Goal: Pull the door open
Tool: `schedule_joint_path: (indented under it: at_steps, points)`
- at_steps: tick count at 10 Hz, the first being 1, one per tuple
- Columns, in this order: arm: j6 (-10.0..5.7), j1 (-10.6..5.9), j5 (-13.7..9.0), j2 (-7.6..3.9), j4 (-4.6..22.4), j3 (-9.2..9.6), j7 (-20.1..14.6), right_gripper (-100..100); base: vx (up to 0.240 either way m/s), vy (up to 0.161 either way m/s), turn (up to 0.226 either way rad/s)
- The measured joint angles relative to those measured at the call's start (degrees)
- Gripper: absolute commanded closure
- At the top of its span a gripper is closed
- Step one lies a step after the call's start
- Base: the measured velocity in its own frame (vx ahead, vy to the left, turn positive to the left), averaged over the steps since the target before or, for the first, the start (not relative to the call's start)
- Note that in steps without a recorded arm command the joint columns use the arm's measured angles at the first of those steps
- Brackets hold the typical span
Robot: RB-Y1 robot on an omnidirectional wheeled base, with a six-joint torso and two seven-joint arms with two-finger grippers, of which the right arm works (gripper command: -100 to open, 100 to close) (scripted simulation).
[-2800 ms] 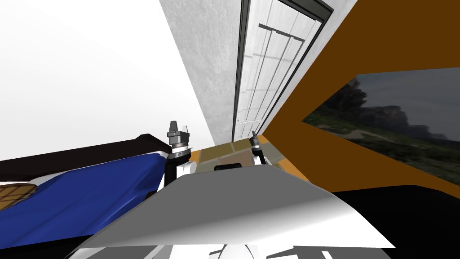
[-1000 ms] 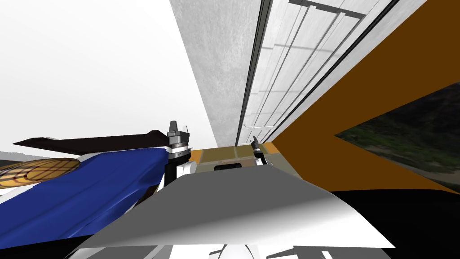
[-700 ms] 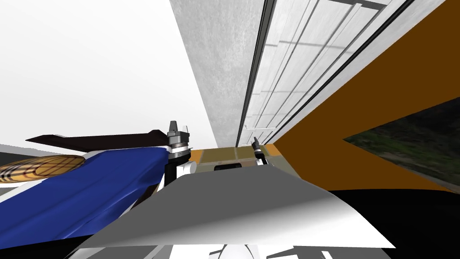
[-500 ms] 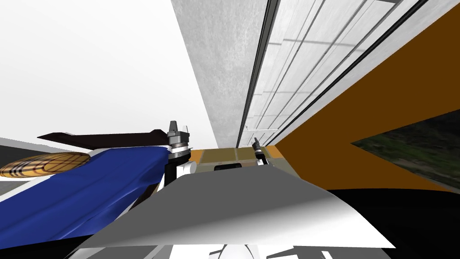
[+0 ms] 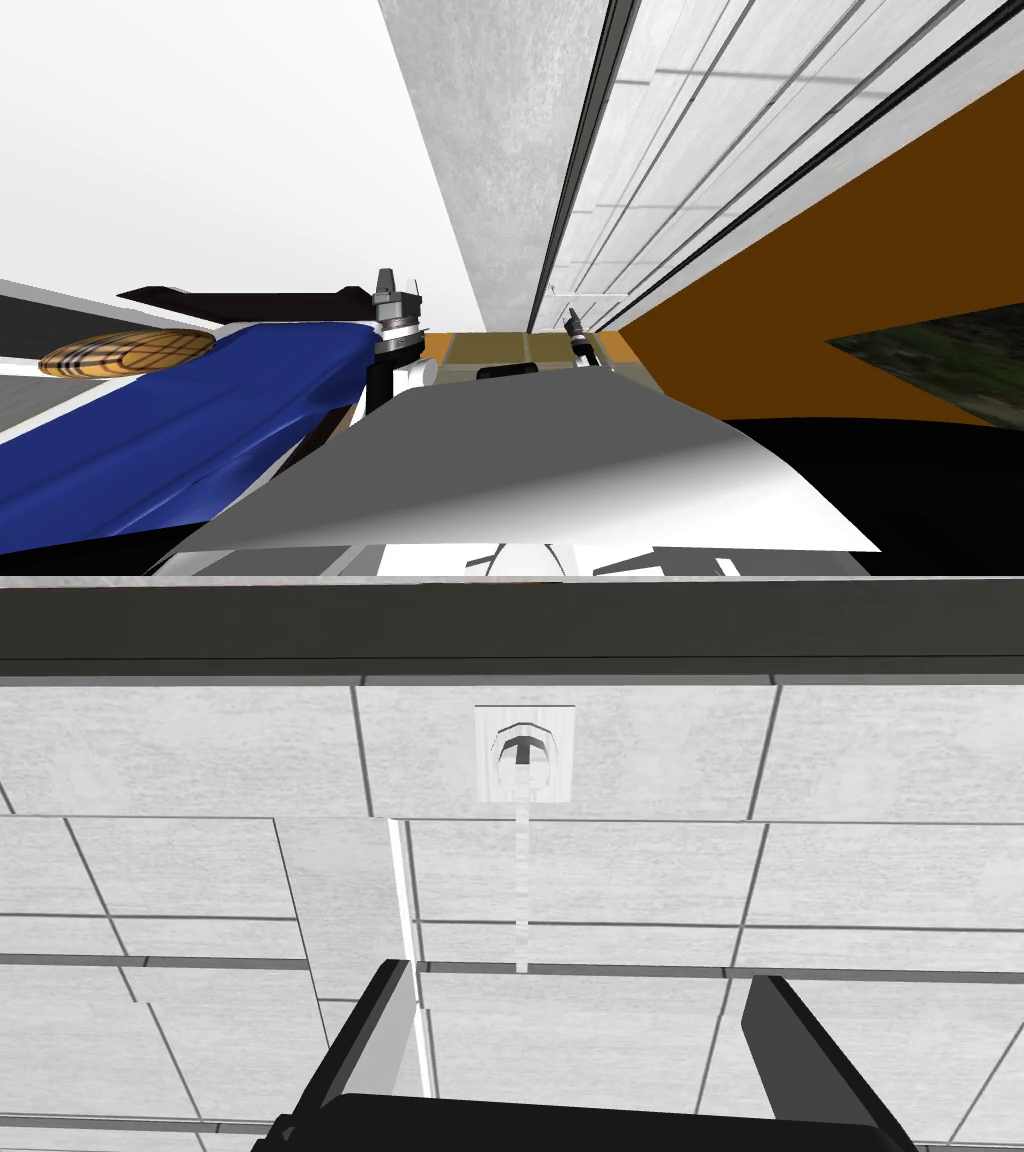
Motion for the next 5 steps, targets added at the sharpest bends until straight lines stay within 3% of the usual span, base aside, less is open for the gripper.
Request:
schedule_joint_path:
  at_steps: [3,5]
  points:
    - [-1.52,-1.84,-0.4,-0.64,5.0,0.09,-0.9,-100,0.066,-0.042,0.060]
    - [-1.98,-2.07,-0.6,-0.66,5.9,-0.06,-1.0,-100,0.158,-0.018,0.073]
